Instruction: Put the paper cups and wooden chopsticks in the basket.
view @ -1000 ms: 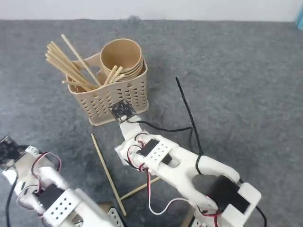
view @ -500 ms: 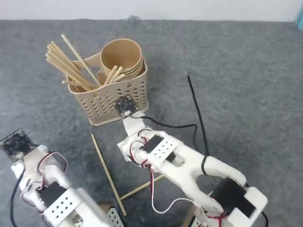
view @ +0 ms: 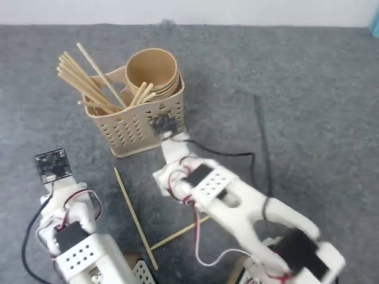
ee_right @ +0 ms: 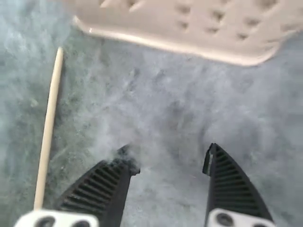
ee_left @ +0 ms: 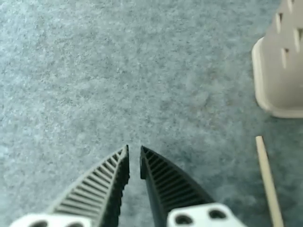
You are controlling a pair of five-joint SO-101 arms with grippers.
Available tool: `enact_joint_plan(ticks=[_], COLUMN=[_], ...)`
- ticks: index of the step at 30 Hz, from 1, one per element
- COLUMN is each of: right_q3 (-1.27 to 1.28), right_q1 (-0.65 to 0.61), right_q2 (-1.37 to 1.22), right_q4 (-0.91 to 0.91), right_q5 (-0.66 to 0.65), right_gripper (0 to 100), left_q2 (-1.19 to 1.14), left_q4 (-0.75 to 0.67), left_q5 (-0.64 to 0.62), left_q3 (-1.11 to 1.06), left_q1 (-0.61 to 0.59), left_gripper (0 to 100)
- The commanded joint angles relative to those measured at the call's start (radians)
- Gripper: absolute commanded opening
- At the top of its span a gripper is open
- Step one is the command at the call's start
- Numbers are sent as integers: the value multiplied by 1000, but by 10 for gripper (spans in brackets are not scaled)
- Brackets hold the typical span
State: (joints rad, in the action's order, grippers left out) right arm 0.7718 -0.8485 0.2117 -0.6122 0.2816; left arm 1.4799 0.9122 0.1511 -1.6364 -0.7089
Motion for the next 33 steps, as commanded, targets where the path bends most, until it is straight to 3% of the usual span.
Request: enact_joint_plan(ticks=[1, 3, 9, 16, 24, 33], right_q3=[-57, -51, -3, 61, 60, 64], right_q1=[108, 165, 300, 397, 435, 483], right_q2=[226, 325, 519, 561, 562, 556], right_q4=[-88, -128, -143, -10, -1, 41], right_q5=[-11, -2, 193, 192, 192, 155], right_gripper=[228, 228, 227, 227, 229, 230], left_q2=[-12, -12, -14, -75, -600, -1114], left_q4=[5, 8, 29, 34, -77, -8], left_q5=[-52, -55, -57, -54, 8, 86], left_q3=[53, 54, 61, 84, 263, 553], left_q1=[5, 8, 35, 81, 158, 218], left_gripper=[39, 58, 194, 195, 196, 196])
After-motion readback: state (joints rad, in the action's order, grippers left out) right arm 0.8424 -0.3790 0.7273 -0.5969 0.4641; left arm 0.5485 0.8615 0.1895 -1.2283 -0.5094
